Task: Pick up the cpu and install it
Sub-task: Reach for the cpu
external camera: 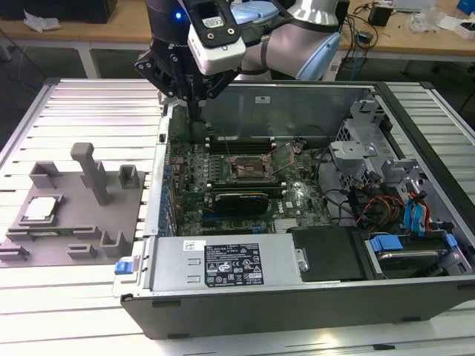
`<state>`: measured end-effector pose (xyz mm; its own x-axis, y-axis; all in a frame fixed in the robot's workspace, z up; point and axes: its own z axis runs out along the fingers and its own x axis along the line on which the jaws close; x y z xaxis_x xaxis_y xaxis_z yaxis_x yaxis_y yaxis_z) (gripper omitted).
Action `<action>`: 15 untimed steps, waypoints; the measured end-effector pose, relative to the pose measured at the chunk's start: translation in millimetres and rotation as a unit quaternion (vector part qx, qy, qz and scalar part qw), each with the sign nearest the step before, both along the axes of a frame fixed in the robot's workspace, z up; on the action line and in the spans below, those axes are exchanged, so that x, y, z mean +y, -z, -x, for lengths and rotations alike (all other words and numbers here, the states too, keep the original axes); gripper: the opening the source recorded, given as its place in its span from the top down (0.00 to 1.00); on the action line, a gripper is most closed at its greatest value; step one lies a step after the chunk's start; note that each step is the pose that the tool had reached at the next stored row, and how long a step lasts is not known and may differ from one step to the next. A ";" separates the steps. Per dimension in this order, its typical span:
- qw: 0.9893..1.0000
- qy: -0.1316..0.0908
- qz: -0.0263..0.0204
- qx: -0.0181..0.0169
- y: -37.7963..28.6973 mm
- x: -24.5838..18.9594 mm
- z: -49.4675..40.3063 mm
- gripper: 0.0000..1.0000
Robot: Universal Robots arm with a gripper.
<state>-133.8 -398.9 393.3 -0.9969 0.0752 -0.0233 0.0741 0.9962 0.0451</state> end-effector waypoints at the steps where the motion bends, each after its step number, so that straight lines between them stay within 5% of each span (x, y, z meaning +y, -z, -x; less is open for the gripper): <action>1: 1.000 0.000 0.000 0.000 0.0 0.0 1.8 0.89; 15: 1.000 0.000 0.000 0.000 0.1 0.1 26.3 0.89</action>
<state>-160.0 -398.7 393.2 -0.9969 0.0754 -0.0242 0.0742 0.9962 0.0451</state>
